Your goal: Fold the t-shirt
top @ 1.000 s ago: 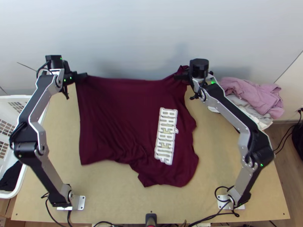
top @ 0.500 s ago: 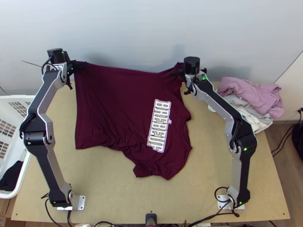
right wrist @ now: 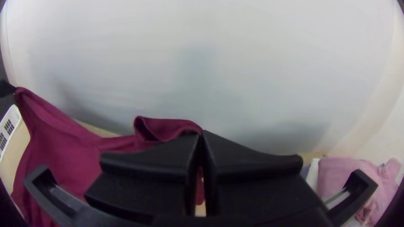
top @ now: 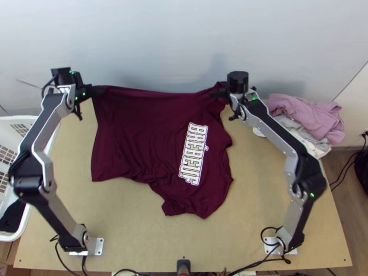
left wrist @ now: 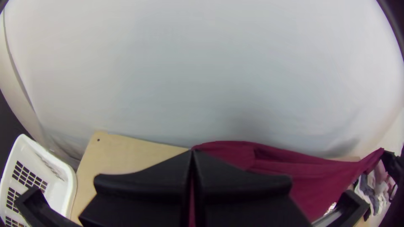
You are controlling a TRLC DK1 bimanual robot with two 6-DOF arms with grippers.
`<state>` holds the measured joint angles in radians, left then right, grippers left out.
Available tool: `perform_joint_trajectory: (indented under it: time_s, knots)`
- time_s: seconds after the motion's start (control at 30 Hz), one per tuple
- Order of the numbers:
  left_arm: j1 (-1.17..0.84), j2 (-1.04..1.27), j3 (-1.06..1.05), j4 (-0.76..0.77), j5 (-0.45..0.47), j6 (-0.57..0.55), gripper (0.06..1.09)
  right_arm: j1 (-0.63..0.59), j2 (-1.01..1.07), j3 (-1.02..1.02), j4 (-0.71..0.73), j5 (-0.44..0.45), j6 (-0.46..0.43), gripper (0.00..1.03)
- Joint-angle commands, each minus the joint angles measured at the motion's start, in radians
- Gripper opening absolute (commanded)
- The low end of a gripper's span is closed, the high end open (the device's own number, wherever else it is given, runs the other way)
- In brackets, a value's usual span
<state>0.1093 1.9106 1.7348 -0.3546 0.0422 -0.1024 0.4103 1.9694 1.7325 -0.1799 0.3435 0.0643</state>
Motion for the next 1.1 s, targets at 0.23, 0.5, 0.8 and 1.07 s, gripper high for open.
perform_joint_trajectory:
  time_s: [0.23, 0.5, 0.8, 1.07]
  knots:
    - [0.047, -0.384, -0.489, 0.009, 0.097, 0.081, 0.10, 0.101, -0.348, -0.399, -0.204, -0.123, 0.106, 0.03]
    - [0.079, -0.513, -0.659, 0.011, 0.117, 0.129, 0.10, 0.162, -0.480, -0.573, -0.279, -0.169, 0.132, 0.03]
    - [0.084, -0.622, -0.840, 0.013, 0.117, 0.145, 0.10, 0.179, -0.590, -0.725, -0.320, -0.199, 0.161, 0.03]
    - [0.089, -0.651, -0.971, 0.078, 0.116, 0.145, 0.10, 0.196, -0.626, -0.795, -0.325, -0.244, 0.195, 0.19]
